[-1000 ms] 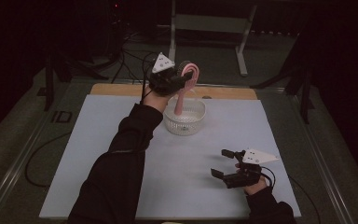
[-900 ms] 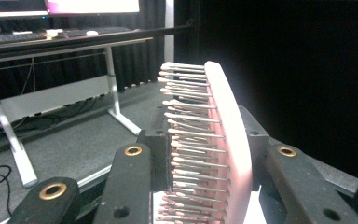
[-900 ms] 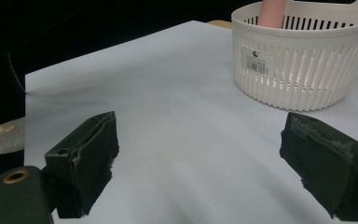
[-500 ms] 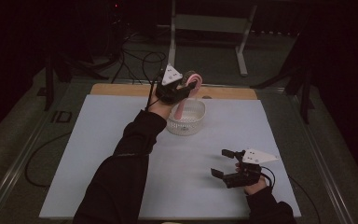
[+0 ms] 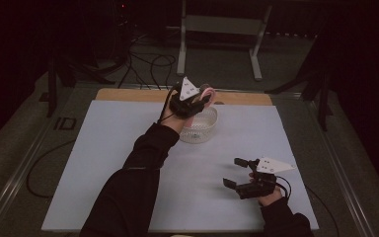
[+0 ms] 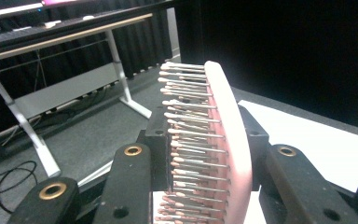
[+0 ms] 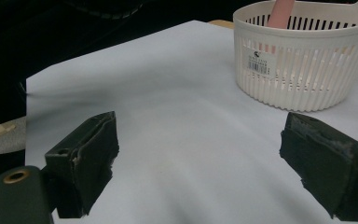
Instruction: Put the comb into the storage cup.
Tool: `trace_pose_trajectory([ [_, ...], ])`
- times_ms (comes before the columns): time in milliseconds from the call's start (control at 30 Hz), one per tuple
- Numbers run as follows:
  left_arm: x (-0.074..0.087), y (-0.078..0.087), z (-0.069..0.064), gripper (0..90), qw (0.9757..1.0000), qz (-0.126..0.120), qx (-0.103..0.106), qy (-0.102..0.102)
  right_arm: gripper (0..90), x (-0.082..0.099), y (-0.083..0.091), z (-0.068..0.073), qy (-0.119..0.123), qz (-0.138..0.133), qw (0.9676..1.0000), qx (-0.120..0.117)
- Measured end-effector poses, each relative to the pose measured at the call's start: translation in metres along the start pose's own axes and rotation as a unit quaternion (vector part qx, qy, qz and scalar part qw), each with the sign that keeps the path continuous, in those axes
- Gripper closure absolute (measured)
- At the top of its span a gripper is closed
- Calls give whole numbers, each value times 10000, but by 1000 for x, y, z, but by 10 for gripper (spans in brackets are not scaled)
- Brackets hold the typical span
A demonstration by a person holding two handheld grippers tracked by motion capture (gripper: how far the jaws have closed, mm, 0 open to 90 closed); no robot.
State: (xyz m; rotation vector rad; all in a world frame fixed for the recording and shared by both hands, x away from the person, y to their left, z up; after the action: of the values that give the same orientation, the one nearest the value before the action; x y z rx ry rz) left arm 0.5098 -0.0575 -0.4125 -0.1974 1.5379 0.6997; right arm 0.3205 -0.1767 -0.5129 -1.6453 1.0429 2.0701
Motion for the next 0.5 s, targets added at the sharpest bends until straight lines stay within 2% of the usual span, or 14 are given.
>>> trace_pose_trajectory([
  [233,7,-7,-9,661,9999,27,-83,-95,111,0,0,0,-8,-6,10000,-9],
  [333,12,-9,-11,660,9999,26,-128,-53,111,0,0,0,-4,3,10000,-9],
  [500,20,-12,-14,660,9997,70,-200,-155,111,0,0,0,1,16,10000,-5],
])
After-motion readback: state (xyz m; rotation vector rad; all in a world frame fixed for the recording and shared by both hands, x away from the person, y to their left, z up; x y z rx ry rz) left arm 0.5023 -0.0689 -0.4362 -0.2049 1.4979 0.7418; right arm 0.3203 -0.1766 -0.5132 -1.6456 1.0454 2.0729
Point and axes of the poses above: each handheld gripper's, and its own axes: y roughly backward along the jaws, x roughly out of its underside, z roughly to its left, the point moved 10 cm from there along -y, roughly forward along the jaws, and after that the axes turned 12 degrees about x, right-handed, at the moved point
